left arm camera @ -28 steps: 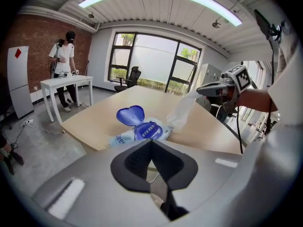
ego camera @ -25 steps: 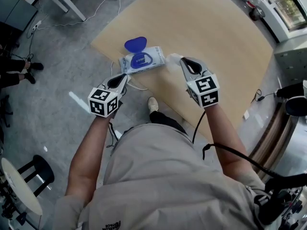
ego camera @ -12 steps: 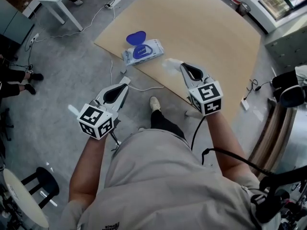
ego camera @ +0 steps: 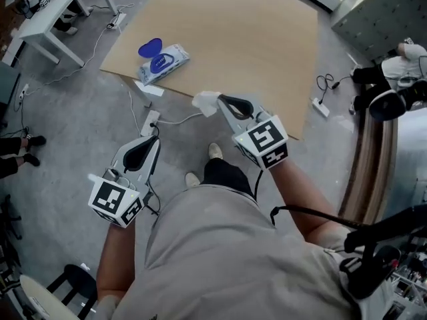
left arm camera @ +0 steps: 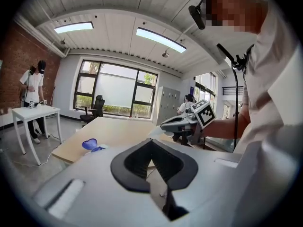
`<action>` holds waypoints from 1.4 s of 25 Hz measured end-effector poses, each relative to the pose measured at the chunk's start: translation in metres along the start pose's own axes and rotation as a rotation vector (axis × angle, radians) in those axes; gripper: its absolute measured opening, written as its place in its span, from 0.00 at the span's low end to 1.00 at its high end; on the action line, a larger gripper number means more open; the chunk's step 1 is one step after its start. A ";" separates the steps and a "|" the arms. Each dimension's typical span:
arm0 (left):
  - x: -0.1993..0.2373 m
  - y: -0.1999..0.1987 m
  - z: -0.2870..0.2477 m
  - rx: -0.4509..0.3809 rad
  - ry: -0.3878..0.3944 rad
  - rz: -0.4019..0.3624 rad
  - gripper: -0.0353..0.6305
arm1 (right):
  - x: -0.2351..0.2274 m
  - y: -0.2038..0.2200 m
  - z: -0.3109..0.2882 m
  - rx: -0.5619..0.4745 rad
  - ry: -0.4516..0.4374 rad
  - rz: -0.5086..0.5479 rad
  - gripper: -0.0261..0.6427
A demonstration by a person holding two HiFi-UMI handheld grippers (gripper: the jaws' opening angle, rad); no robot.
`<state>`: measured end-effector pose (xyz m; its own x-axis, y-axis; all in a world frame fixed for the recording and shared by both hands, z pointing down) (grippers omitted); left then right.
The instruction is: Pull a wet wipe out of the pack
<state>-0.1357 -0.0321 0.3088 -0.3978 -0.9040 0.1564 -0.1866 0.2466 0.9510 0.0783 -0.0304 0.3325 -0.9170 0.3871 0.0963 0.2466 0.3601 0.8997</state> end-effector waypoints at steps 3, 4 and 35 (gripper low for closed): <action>-0.026 -0.004 0.004 -0.008 0.013 -0.019 0.05 | 0.011 -0.002 0.025 -0.018 -0.012 0.006 0.05; -0.035 -0.005 0.005 -0.009 0.012 -0.023 0.05 | 0.013 -0.003 0.033 -0.025 -0.022 0.012 0.05; -0.353 -0.007 -0.003 0.006 0.049 -0.031 0.05 | 0.056 0.078 0.341 -0.158 -0.166 0.043 0.05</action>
<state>0.0084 0.2844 0.2481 -0.3477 -0.9272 0.1394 -0.2041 0.2199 0.9539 0.1535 0.3084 0.2633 -0.8394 0.5382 0.0760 0.2196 0.2078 0.9532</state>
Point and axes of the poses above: the fingertips, and each gripper's own axes: z backward along the fingers, x to its left, y out of its underside, the point moved 4 cm from there along z, backward along the fingers
